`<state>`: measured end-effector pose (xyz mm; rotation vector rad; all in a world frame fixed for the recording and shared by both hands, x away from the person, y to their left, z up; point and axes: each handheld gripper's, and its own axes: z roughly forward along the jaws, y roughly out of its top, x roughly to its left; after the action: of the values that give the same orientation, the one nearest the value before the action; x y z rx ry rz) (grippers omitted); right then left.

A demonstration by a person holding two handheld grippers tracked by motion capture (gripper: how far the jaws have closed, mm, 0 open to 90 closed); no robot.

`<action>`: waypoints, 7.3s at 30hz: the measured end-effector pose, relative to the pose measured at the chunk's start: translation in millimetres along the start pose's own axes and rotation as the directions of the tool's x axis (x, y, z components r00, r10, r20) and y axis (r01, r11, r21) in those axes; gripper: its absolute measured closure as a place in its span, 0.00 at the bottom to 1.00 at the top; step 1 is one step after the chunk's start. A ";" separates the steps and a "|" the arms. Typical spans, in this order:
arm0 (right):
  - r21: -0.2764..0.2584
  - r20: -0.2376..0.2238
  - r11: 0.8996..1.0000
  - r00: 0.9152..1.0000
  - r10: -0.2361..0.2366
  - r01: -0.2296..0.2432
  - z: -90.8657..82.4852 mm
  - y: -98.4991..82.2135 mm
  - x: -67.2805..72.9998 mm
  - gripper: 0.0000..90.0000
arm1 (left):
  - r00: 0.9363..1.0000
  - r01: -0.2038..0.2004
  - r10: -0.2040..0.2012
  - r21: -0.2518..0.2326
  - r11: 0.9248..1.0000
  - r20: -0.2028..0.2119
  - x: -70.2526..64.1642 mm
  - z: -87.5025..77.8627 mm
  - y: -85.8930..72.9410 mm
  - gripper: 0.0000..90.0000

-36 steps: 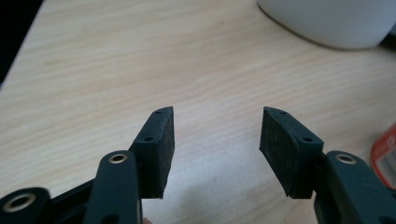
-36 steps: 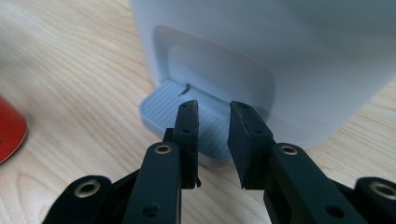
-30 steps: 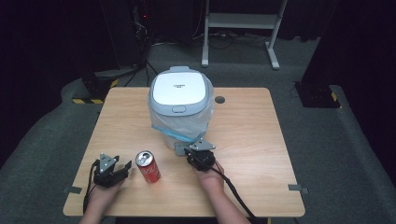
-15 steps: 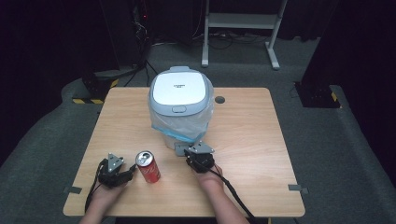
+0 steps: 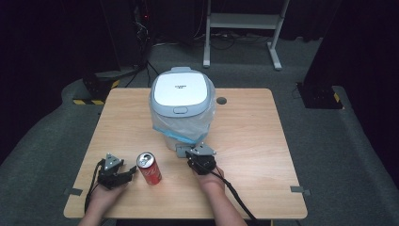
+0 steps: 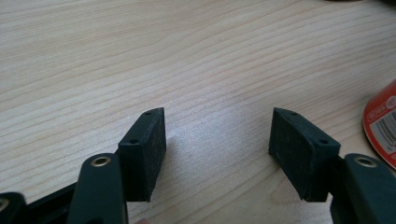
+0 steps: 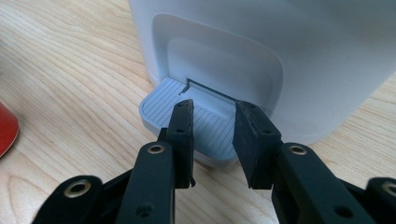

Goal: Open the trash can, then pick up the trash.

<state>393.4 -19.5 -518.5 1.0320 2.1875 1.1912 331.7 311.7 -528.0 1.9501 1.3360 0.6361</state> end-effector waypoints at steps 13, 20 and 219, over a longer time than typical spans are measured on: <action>0.011 -0.008 1.000 1.000 0.005 -0.004 0.7 0.9 -1.2 0.76 | 1.000 -0.004 0.004 0.001 1.000 0.008 -0.5 -0.4 -0.4 0.40; 0.021 -0.013 1.000 1.000 0.009 -0.009 1.5 1.8 -2.0 0.76 | 1.000 -0.001 0.001 0.003 1.000 0.019 0.4 -0.1 -0.1 0.40; 0.112 0.010 0.993 0.999 -0.038 0.037 11.1 5.7 2.3 0.75 | 0.975 0.041 0.132 -0.733 0.678 0.177 -54.2 -135.2 232.3 0.37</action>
<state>401.8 -9.9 -519.6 1.0357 2.2763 1.0530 356.0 239.7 -264.6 1.3241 0.7099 0.8036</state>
